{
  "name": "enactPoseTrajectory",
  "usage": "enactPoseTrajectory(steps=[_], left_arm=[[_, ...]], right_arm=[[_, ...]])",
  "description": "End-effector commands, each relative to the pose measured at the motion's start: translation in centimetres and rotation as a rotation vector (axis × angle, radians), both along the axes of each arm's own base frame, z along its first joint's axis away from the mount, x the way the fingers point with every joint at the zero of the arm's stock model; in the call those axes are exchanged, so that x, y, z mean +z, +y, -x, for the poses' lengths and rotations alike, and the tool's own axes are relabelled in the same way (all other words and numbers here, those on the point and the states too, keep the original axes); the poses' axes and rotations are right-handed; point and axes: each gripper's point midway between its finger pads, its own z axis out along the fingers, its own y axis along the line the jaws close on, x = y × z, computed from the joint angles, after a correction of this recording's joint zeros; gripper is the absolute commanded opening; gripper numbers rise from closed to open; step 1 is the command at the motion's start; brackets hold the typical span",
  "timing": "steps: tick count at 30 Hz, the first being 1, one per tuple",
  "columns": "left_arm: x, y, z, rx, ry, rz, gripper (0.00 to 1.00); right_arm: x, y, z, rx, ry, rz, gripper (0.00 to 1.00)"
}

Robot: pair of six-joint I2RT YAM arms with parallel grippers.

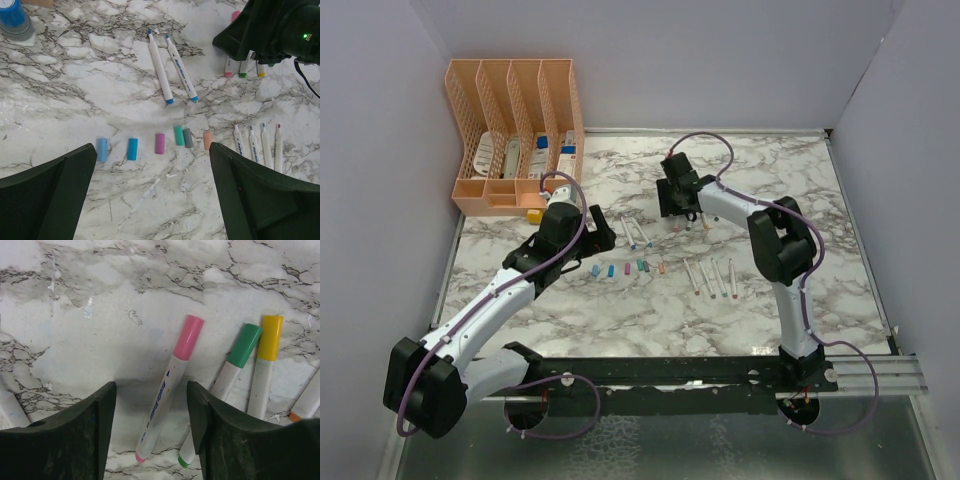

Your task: Open the pen caps

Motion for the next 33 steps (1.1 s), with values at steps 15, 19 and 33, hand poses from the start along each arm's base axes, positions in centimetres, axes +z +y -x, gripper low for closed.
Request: enactPoseTrajectory(steps=[15,19,33], left_arm=[[2.0,-1.1,-1.7,0.020,-0.077,0.086,0.98],[2.8,-2.1,-2.8,0.026,-0.108,0.157,0.98],[4.7,-9.9,-8.0,-0.147,-0.119,0.393,0.91]], right_arm=[[-3.2,-0.2,3.0,0.031,0.079,-0.042,0.01],[2.8,1.0,1.8,0.099,-0.112,-0.143,0.01],[13.3,2.6,9.5,0.416,-0.251,-0.387,0.01]])
